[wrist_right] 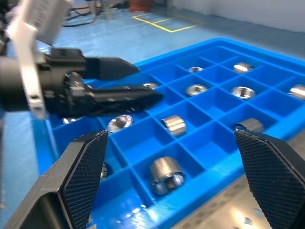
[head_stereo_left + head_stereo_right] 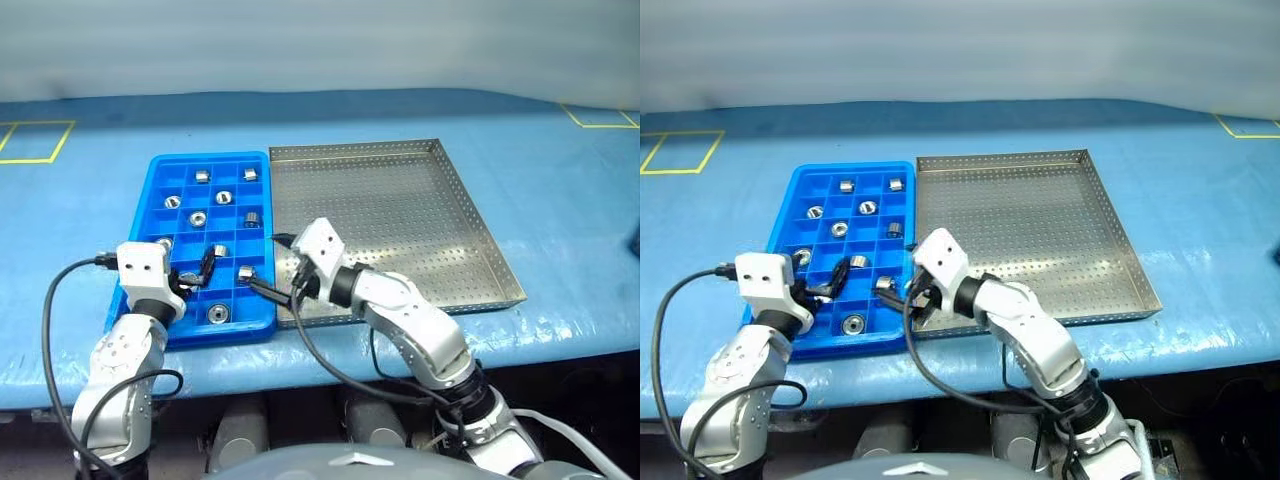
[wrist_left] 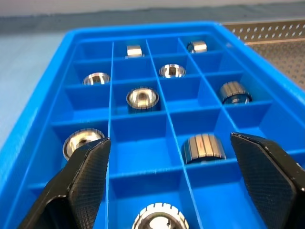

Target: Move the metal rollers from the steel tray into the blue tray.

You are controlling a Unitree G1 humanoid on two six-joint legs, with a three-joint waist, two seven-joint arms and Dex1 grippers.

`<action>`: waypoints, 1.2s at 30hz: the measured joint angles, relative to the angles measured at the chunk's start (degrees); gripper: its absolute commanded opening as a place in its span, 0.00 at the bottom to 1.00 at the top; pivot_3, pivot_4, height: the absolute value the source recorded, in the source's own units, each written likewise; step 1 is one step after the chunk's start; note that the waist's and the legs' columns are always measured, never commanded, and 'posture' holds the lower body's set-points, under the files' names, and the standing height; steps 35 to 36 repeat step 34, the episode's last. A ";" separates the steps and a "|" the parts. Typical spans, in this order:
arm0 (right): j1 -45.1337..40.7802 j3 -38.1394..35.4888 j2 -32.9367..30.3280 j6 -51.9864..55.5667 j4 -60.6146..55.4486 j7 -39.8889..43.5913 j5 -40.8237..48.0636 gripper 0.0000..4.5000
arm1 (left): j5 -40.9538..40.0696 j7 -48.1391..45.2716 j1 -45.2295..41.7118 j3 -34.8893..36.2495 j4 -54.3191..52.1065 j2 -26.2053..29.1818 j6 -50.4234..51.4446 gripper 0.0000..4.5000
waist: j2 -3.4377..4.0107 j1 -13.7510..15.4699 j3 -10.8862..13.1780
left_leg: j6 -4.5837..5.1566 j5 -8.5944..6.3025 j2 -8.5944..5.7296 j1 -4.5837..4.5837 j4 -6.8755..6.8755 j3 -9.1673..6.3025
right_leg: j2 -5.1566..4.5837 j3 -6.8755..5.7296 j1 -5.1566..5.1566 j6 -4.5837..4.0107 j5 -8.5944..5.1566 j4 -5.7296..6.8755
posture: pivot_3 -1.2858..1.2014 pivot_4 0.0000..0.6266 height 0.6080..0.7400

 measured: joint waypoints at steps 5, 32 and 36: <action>-0.84 -4.45 -3.14 -1.47 0.79 -0.35 -0.86 1.00 | 0.56 -1.05 -1.59 -2.11 -0.24 0.97 -3.32 0.99 | 0.00 -0.48 0.00 | 0.00 0.00 0.00 -0.01 -0.02 0.01 | 0.00 0.01 0.00 0.00 0.00 -0.02 | 0.50 0.24 1.00; 9.19 -12.65 -1.26 -1.15 0.29 -12.01 -3.35 1.00 | 0.63 -3.85 -0.25 -8.74 1.78 3.07 -4.79 0.99 | 0.00 -3.51 0.00 | 0.00 -0.01 0.00 -0.01 -0.04 0.01 | 0.00 0.04 -0.01 0.00 0.00 -0.01 | 0.49 0.24 1.00; 9.13 -12.65 -1.46 -1.15 0.52 -11.63 -3.37 1.00 | 0.62 -3.78 0.24 -8.74 1.78 3.06 -4.79 0.99 | 0.00 -3.50 0.00 | 0.00 -0.01 0.00 0.00 -0.03 0.00 | 0.01 0.04 -0.01 0.00 0.00 0.00 | 0.49 0.24 1.00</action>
